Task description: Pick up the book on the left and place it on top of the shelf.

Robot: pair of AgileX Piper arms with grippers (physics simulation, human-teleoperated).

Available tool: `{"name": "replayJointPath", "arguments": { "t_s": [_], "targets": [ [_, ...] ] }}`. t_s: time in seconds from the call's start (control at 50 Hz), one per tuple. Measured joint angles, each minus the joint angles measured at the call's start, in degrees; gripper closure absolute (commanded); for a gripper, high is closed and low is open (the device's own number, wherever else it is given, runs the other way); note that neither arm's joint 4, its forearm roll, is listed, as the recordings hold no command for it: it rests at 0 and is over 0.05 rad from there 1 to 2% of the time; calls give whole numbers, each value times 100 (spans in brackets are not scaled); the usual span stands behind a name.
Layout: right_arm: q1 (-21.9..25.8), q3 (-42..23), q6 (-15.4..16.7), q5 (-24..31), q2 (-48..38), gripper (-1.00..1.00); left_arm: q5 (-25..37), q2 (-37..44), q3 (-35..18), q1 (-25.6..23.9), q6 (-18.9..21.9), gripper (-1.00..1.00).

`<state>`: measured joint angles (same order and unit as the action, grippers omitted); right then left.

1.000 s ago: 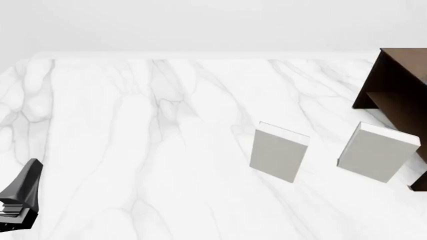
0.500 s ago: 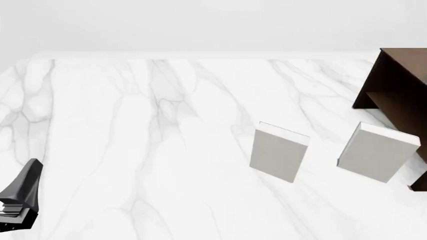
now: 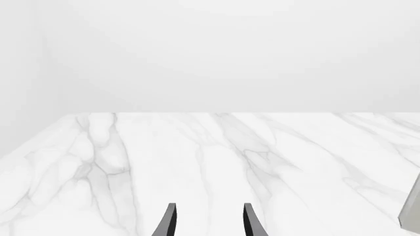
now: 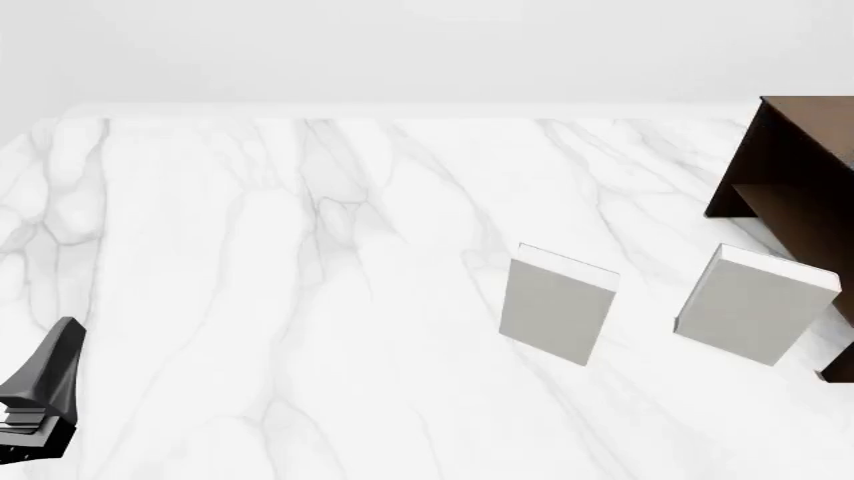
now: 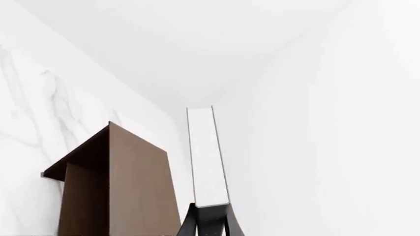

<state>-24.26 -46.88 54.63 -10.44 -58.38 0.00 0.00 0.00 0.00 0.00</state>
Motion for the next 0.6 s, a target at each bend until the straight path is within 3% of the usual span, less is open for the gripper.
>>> {"name": "replayJointPath", "arguments": {
  "t_s": [0.6],
  "targets": [
    [-214, -408, 124, -170, -736, 100, 0, 0, 0, 0, 0, -100]
  ]
}}
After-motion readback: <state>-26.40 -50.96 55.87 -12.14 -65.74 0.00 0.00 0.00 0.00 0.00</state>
